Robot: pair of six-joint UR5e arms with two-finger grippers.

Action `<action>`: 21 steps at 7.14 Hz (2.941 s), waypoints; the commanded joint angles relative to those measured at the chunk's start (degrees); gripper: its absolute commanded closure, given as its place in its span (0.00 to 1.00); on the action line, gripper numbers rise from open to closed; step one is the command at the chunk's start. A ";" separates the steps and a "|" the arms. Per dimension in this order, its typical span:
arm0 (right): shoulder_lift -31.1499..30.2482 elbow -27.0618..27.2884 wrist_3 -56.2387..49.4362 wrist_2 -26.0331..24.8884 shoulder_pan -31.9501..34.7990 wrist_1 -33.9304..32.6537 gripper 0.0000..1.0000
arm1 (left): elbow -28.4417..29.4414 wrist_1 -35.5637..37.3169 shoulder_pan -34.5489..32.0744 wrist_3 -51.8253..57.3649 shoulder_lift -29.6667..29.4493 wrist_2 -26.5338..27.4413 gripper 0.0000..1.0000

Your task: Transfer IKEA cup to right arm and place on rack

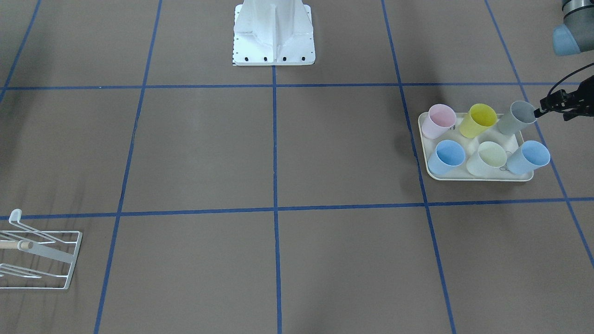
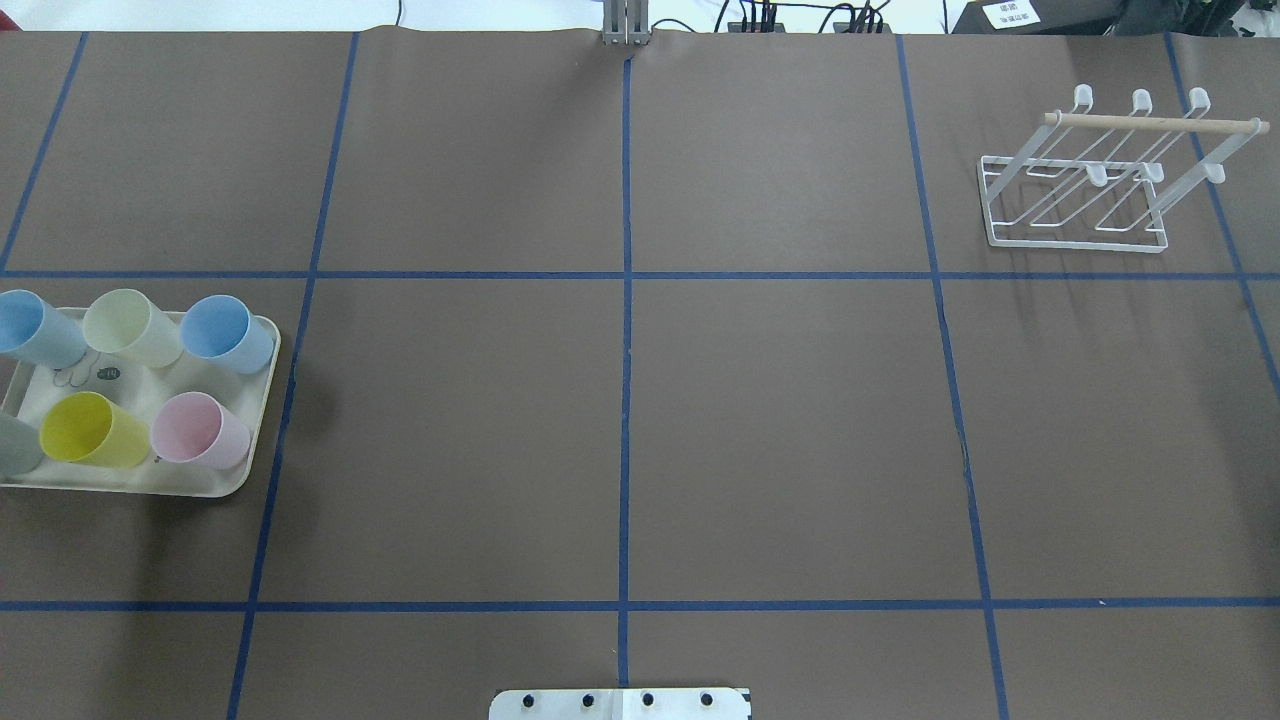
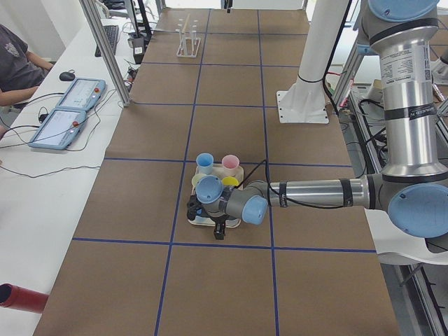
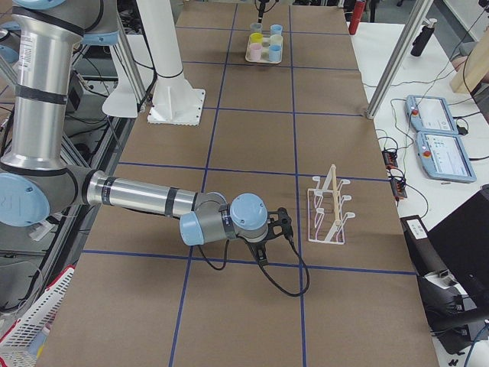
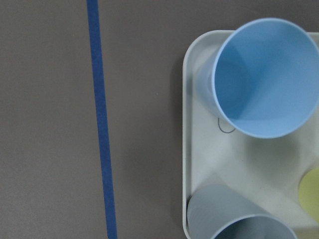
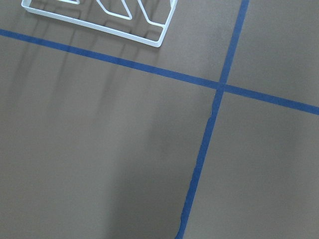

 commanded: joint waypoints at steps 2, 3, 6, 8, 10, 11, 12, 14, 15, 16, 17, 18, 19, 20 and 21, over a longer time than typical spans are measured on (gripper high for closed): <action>-0.08 -0.26 -0.12 0.02 0.00 1.31 0.01 | 0.85 -0.63 2.88 0.56 0.01 0.23 0.33; -0.17 -0.26 -0.12 0.02 0.00 1.32 0.01 | 1.03 -0.64 3.40 0.48 0.01 0.23 0.58; -0.26 -0.26 0.05 0.02 -0.09 2.63 0.01 | 0.16 -0.29 3.06 0.04 0.10 -0.56 1.00; -0.09 -0.09 0.14 -0.16 0.00 2.99 0.01 | -0.99 0.06 0.97 0.21 0.19 -2.58 1.00; 1.66 0.79 0.49 0.19 -0.44 2.81 0.01 | -4.66 0.32 -8.15 0.30 1.15 -6.54 1.00; 4.63 0.79 5.10 0.37 -2.88 2.90 0.01 | -8.17 5.72 -9.32 0.30 0.89 -6.54 1.00; 7.97 0.97 10.02 0.28 -5.77 3.33 0.01 | -14.38 14.91 -10.81 -0.31 -0.24 -5.85 1.00; 11.40 1.23 20.55 0.28 -8.95 9.80 0.01 | -20.75 23.77 -10.92 -8.76 -6.81 -7.41 1.00; 12.82 2.45 28.27 -0.33 -11.31 12.71 0.01 | -21.64 23.53 -10.74 -13.54 -9.10 -9.25 1.00; 15.71 2.55 32.44 -0.25 -12.12 14.74 0.01 | -21.74 23.62 -10.48 -17.67 -11.74 -12.22 1.00; 19.21 2.72 41.10 -0.25 -14.39 15.02 0.01 | -21.91 22.23 -8.56 -25.29 -14.29 -14.08 1.00; 22.73 2.81 46.49 -0.25 -16.94 14.94 0.01 | -21.83 20.21 -6.37 -30.93 -16.05 -16.19 1.00; 25.81 2.81 51.24 -0.42 -19.23 14.94 0.01 | -21.30 18.10 -4.52 -34.64 -17.55 -18.91 1.00; 28.97 2.81 56.08 -0.42 -21.51 14.94 0.01 | -21.12 18.08 -0.59 -43.82 -21.31 -19.89 1.00; 31.88 2.90 60.48 -0.51 -23.45 14.94 0.02 | -20.51 16.69 1.80 -47.39 -24.48 -18.94 1.00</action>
